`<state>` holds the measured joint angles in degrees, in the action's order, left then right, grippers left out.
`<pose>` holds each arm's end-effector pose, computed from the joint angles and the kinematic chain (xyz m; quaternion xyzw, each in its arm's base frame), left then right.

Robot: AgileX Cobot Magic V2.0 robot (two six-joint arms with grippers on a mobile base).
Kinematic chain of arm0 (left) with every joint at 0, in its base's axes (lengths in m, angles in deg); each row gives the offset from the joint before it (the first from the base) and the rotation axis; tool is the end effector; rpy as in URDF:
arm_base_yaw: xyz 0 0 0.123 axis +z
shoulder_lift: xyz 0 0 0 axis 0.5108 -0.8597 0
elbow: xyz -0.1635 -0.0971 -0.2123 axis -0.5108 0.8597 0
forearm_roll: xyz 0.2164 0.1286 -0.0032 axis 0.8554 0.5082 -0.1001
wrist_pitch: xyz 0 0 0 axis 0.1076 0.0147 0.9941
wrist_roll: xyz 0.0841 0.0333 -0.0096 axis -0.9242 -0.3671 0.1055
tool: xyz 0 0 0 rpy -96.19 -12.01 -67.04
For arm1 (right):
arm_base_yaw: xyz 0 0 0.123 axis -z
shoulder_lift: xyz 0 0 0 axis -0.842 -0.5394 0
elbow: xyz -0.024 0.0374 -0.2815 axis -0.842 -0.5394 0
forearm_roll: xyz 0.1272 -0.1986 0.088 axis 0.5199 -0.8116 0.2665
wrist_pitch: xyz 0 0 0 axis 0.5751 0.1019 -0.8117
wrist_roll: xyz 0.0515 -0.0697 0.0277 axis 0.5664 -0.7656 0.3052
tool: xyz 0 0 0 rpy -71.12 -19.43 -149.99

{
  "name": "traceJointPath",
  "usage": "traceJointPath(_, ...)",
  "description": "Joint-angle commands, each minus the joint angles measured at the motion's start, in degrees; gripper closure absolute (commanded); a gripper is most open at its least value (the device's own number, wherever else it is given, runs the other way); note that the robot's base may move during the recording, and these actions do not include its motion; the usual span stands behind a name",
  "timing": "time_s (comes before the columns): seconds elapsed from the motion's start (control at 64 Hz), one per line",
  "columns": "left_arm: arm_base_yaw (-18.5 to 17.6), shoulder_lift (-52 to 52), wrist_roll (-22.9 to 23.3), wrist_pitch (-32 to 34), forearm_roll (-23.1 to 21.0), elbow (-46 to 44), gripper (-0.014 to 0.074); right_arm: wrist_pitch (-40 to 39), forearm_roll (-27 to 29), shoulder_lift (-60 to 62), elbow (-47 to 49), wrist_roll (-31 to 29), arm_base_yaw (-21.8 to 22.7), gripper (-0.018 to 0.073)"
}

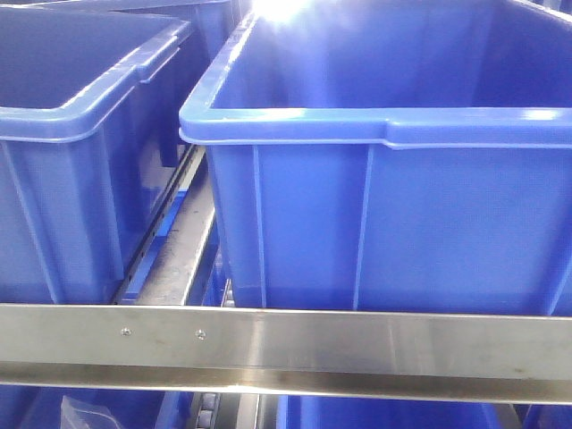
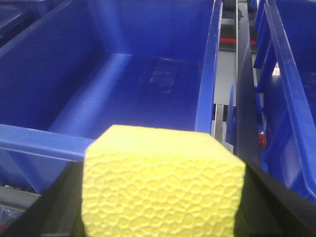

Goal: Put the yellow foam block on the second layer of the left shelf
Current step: 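Turn and align the base facing the second shelf layer's blue bin, then reach the right gripper into the blue bin and release the cube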

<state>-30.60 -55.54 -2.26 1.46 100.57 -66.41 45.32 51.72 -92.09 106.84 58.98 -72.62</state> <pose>0.0560 0.0029 0.2004 -0.0011 0.7207 0.0209 0.6929 0.0162 -0.0017 0.3060 -0.0634 0.7667 0.0753 0.6344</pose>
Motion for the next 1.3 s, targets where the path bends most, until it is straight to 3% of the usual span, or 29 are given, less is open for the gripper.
traceJointPath(0.0,-0.2,0.8,0.2,4.9,0.0,1.5,0.046,-7.8,0.1,-3.9,3.5,-0.4,0.2,0.0321)
traceJointPath(0.25,-0.2,0.8,0.2,4.9,0.0,1.5,0.046,-12.3,1.0,-29.1,16.9,-0.4,-0.1,0.0321)
traceJointPath(0.547,-0.2,0.8,0.2,4.9,0.0,1.5,0.046,-12.3,1.1,-61.0,37.2,-0.4,-7.9,0.0321)
traceJointPath(0.782,-0.2,0.8,0.2,4.9,0.0,1.5,0.046,-12.0,0.9,-81.7,46.6,-0.4,-8.9,0.0321)
traceJointPath(0.97,-0.2,0.8,0.2,4.9,0.0,1.5,0.046,-12.0,-1.8,-93.6,51.7,-0.4,-8.9,0.0321)
traceJointPath(1.142,-0.2,0.8,0.2,4.9,0.0,1.5,0.046,-12.1,-3.7,-97.3,53.8,-0.4,-8.9,0.0317)
traceJointPath(1.22,-0.2,0.8,0.2,4.9,0.0,1.5,0.046,-12.2,-3.8,-97.3,53.8,-0.4,-8.9,0.0268)
traceJointPath(1.282,-0.2,0.8,0.2,4.9,0.0,1.5,0.046,-12.0,-3.8,-97.3,53.8,-0.4,-8.7,0.0173)
